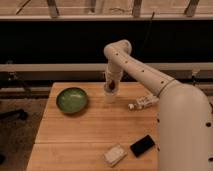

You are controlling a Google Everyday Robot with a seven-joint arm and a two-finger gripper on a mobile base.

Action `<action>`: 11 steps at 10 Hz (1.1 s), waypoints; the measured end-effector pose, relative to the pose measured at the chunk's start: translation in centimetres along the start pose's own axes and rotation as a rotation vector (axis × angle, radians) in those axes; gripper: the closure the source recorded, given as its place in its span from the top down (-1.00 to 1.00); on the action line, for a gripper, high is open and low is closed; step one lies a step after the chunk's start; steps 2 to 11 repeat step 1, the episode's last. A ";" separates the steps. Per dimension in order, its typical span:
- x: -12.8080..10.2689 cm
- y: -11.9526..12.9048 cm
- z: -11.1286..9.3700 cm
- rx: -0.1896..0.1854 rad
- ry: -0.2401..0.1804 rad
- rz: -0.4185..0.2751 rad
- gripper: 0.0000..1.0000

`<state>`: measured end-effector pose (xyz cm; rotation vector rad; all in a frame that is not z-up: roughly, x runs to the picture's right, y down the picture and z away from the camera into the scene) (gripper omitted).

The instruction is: Place the pepper in the ceramic cup

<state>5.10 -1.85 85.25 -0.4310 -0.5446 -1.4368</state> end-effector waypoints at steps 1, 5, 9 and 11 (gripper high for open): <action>0.0 0.1 -0.3 -0.002 -0.002 0.001 0.33; 0.0 0.1 -0.3 -0.002 -0.002 0.001 0.33; 0.0 0.1 -0.3 -0.002 -0.002 0.001 0.33; 0.0 0.1 -0.3 -0.002 -0.002 0.001 0.33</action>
